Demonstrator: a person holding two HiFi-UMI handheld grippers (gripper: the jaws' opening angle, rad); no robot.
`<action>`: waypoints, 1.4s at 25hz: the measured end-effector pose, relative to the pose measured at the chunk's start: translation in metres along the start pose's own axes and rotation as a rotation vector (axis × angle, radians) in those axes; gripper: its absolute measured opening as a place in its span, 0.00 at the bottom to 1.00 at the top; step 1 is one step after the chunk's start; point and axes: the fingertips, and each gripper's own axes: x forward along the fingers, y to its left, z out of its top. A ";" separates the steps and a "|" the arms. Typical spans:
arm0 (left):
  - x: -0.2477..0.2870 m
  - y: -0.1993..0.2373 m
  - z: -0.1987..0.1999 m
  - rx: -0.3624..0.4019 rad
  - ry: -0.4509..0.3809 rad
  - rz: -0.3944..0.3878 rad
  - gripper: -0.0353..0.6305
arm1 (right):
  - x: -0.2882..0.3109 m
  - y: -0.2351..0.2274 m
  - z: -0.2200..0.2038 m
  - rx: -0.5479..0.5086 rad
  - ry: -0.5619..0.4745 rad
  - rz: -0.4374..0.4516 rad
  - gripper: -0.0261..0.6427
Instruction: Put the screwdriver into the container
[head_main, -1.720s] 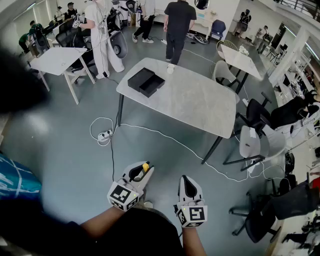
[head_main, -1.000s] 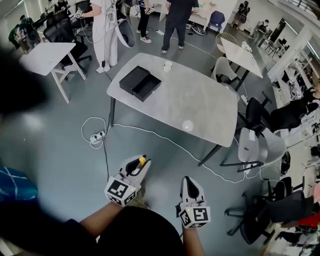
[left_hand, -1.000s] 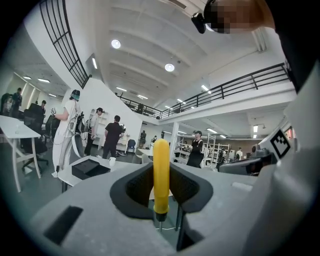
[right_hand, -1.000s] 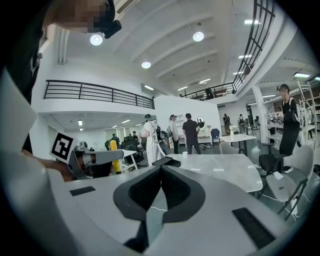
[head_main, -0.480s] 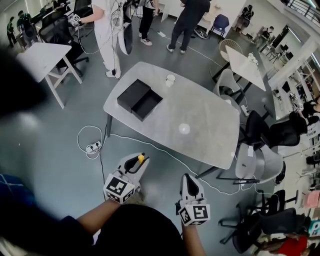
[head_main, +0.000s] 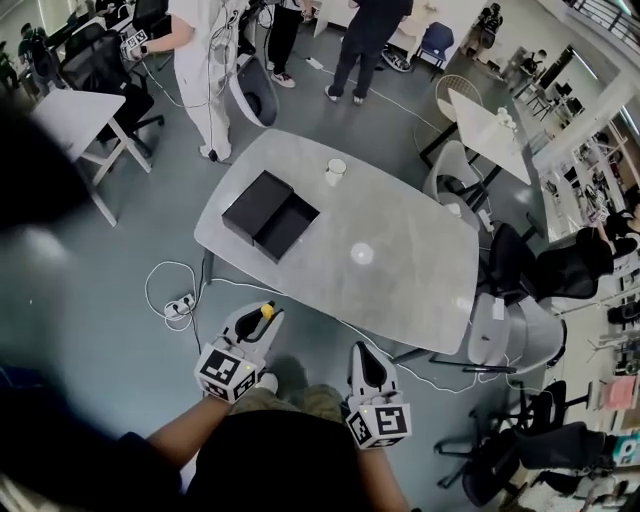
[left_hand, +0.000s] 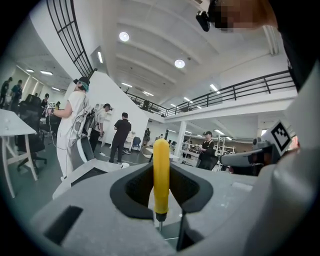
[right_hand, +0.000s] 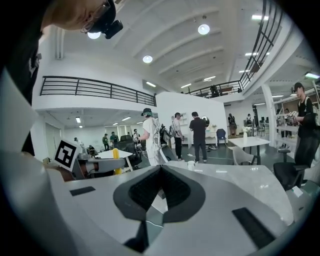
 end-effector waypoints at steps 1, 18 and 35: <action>0.002 0.007 -0.001 -0.018 0.001 0.013 0.18 | 0.005 0.001 -0.003 -0.001 0.008 0.011 0.06; 0.162 0.105 -0.015 0.058 0.090 0.207 0.18 | 0.209 -0.117 0.014 0.029 -0.007 0.191 0.06; 0.409 0.284 -0.078 0.122 0.275 0.233 0.18 | 0.459 -0.217 0.005 0.049 0.149 0.335 0.06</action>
